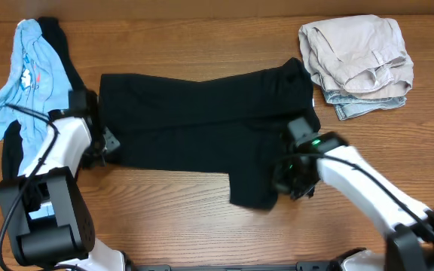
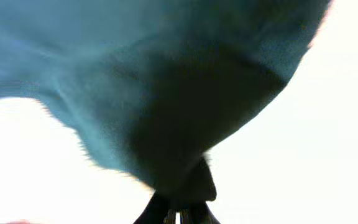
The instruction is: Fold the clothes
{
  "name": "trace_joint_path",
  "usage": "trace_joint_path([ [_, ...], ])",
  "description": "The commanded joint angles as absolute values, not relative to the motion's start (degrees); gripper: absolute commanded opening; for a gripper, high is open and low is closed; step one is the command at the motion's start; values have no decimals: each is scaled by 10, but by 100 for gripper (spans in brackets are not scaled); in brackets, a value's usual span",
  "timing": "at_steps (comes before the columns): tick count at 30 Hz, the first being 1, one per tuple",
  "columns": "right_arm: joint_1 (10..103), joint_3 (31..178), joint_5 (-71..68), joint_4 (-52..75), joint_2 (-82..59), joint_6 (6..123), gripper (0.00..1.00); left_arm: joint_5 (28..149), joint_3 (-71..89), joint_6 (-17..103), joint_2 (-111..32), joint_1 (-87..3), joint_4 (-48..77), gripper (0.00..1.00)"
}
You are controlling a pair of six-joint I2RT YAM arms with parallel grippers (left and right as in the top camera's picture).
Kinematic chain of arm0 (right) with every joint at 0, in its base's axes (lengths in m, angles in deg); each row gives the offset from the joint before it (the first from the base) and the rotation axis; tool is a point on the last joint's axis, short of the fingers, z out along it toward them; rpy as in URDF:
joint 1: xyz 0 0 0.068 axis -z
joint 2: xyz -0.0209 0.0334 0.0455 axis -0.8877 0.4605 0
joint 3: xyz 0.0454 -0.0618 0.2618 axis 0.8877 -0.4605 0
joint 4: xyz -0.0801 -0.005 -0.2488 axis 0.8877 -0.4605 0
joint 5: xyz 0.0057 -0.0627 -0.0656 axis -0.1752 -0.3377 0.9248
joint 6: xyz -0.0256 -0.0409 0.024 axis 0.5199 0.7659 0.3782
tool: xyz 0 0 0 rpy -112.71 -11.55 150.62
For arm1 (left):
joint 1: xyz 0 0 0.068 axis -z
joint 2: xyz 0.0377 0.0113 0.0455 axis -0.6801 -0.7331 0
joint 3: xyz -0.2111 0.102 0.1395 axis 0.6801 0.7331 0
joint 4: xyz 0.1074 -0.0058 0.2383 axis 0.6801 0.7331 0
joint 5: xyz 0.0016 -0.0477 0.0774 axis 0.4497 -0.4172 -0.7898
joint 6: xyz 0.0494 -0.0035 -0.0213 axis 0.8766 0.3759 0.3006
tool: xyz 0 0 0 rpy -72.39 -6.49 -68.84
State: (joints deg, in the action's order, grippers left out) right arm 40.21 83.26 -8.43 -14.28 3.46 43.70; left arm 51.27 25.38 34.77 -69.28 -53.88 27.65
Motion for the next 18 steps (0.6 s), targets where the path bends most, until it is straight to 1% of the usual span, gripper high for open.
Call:
trace_joint_path([
  [1, 438, 918, -73, -202, -33, 490, 4, 517, 162, 403, -691, -542, 335, 4],
  [4, 459, 963, -73, -236, -45, 520, 4, 517, 133, 411, -691, -542, 357, 4],
  [7, 476, 993, -62, -221, -42, 547, 4, 517, 130, 411, -691, -542, 351, 4],
  [13, 502, 1001, -36, -81, -23, 562, 4, 517, 130, 411, -691, -542, 329, 4],
  [18, 515, 1001, -36, 43, 27, 572, 4, 517, 130, 411, -691, -542, 295, 4],
])
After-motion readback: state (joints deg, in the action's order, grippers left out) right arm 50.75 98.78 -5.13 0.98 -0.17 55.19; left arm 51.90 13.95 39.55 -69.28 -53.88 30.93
